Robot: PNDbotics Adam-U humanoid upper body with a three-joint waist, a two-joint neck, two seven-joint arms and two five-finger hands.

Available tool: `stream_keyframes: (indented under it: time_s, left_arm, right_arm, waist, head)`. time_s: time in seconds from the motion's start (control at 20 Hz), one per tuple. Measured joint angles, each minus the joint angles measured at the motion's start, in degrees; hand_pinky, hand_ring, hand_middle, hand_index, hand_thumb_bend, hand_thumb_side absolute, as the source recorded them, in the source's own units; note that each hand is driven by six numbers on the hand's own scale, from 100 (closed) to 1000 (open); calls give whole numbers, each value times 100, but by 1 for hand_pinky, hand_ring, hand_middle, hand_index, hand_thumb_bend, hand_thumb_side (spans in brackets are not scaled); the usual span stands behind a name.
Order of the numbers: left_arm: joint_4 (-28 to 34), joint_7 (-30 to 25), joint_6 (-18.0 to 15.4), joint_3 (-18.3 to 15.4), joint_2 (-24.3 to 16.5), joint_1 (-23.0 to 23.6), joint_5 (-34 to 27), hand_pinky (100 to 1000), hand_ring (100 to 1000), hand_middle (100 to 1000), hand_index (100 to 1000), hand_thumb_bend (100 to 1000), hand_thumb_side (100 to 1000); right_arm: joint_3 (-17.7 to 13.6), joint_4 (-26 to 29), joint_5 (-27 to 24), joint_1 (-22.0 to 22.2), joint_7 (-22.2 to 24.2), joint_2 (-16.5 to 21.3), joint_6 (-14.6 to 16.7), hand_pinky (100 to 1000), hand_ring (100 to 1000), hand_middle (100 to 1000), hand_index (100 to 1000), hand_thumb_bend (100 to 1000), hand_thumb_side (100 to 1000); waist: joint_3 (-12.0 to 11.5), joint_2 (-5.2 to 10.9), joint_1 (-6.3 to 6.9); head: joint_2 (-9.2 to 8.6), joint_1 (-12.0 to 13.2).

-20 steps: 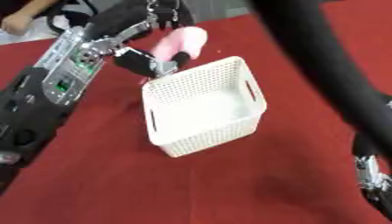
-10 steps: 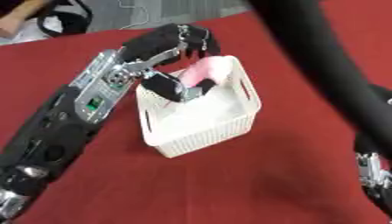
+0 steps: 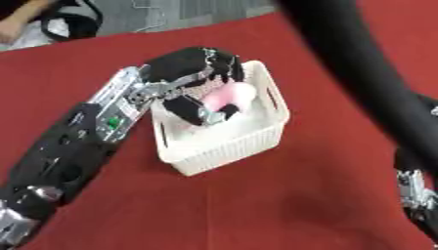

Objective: Pick up objects on the table and place them in the box.

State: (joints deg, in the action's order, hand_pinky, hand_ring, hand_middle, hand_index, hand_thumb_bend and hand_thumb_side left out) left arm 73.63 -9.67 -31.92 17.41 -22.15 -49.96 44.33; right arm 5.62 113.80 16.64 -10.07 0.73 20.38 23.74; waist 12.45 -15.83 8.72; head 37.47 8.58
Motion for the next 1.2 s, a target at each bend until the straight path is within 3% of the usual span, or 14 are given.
stream_keyframes:
  time_s: [0.15, 0.25, 0.4, 0.45, 0.5, 0.55, 0.6, 0.8, 0.85, 0.9, 1.0, 1.2]
  left_arm:
    - [-131, 28, -75, -6, 0, 0, 107, 454, 618, 714, 796, 268, 689]
    - [-224, 70, -120, -10, 0, 0, 174, 567, 740, 795, 907, 465, 791]
    - [-296, 172, -216, -28, 0, 1, 277, 658, 819, 867, 973, 561, 866]
    - [-297, 229, -247, -41, 0, 1, 290, 663, 825, 875, 975, 555, 884]
    - [-297, 295, -273, -44, 0, 2, 291, 649, 816, 870, 962, 485, 939]
    - [-295, 367, -289, -45, 0, 3, 283, 656, 822, 874, 969, 519, 918]
    - [-289, 434, -298, -46, 0, 5, 258, 573, 758, 835, 922, 284, 1000]
    - [-166, 759, -319, -59, 0, 83, -120, 412, 614, 741, 824, 116, 902]
    - [-105, 835, -326, -59, -4, 119, -290, 418, 617, 741, 824, 116, 902]
    - [-38, 899, -326, -59, -21, 162, -487, 355, 575, 712, 796, 100, 895]
    - [107, 1009, -285, -58, -63, 278, -1070, 313, 554, 704, 782, 100, 929]
    - [803, 1173, 30, -42, -174, 727, -2906, 308, 559, 711, 784, 100, 952]
  right_arm:
    - [0, 0, 0, 0, 27, 22, -9, 625, 773, 832, 795, 100, 694]
    - [1, 0, 0, 0, 36, 24, -4, 623, 773, 832, 795, 100, 694]
    - [1, 0, 0, 0, 42, 34, -3, 622, 772, 832, 793, 100, 694]
    - [1, 0, 0, 0, 43, 37, -3, 621, 772, 831, 792, 100, 694]
    - [1, 0, 0, 0, 43, 38, -3, 620, 770, 829, 790, 100, 694]
    - [1, 0, 0, 0, 44, 38, -3, 620, 771, 831, 791, 100, 694]
    - [1, 0, 0, 0, 44, 38, -3, 618, 768, 828, 790, 100, 694]
    - [1, 0, 1, 0, 62, 39, -20, 617, 767, 827, 789, 100, 694]
    - [1, 0, 2, 0, 64, 39, -22, 617, 767, 827, 789, 100, 694]
    - [1, 0, 2, 0, 65, 39, -23, 616, 767, 827, 789, 100, 694]
    - [0, 0, 3, 1, 65, 39, -23, 616, 767, 827, 789, 100, 694]
    - [-2, 0, 14, 3, 64, 39, -24, 617, 768, 827, 790, 100, 693]
  waist:
    - [-5, -6, 3]
    - [-6, -16, 5]
    - [-11, -20, 8]
    - [-15, -22, 8]
    - [-17, -23, 8]
    - [-17, -25, 8]
    - [-17, -26, 8]
    - [-21, -35, 8]
    - [-22, -35, 8]
    - [-23, -35, 8]
    - [-35, -35, 8]
    - [-58, -63, 8]
  head:
    - [-2, 0]
    - [-5, 0]
    - [-5, 0]
    - [-5, 0]
    - [-5, 0]
    - [-5, 0]
    - [-5, -1]
    - [-6, -4]
    - [-6, -5]
    - [-6, -6]
    - [-7, -6]
    - [-36, -11]
